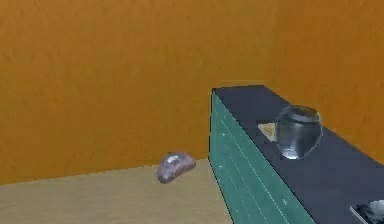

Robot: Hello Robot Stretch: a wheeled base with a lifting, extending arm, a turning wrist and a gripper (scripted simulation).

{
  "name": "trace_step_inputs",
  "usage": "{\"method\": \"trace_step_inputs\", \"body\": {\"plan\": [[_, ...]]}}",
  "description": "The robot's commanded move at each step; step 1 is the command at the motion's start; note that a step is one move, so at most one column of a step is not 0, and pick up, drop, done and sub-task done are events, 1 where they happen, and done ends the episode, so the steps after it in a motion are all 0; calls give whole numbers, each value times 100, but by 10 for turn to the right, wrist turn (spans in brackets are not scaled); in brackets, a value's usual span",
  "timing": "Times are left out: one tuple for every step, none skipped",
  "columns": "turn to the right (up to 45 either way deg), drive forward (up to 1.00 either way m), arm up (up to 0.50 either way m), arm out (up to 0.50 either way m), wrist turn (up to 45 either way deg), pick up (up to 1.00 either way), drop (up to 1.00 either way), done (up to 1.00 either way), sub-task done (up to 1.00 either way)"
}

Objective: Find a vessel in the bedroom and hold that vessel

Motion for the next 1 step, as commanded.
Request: {"method": "trace_step_inputs", "body": {"plan": [[450,0,0,0,0,0,0,0,0]]}}
